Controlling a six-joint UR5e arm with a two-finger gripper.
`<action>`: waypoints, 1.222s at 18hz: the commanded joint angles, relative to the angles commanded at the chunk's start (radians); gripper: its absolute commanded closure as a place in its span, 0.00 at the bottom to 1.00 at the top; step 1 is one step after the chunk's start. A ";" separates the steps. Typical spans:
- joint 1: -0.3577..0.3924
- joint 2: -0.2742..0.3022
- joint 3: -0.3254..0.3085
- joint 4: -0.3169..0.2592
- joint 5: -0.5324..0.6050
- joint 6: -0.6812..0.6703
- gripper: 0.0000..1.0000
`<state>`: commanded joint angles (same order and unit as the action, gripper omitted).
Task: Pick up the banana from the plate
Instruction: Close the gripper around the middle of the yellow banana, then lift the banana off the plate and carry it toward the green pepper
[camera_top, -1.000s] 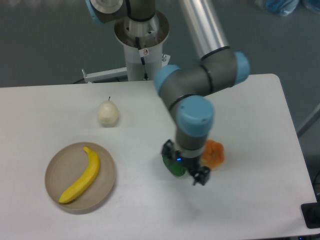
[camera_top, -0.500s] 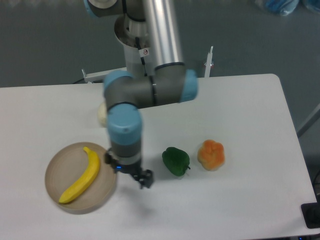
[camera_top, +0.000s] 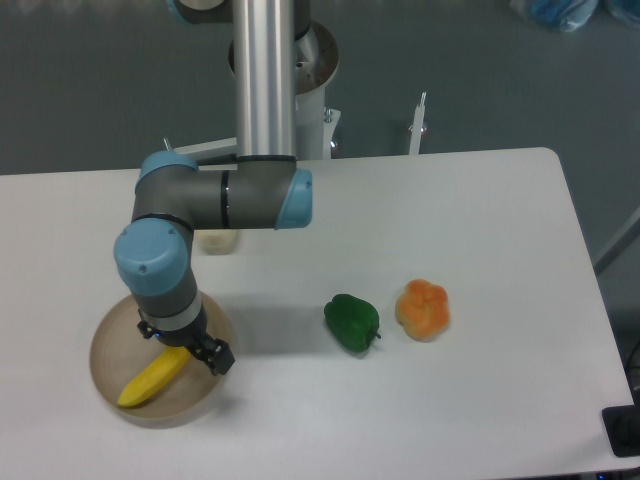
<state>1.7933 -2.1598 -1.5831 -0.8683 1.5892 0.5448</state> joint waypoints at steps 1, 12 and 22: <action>-0.009 -0.003 0.002 0.000 0.002 -0.018 0.00; -0.022 -0.017 0.018 0.003 -0.003 -0.109 0.61; -0.018 0.031 0.017 -0.009 -0.009 -0.111 0.79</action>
<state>1.7748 -2.1292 -1.5662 -0.8774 1.5800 0.4341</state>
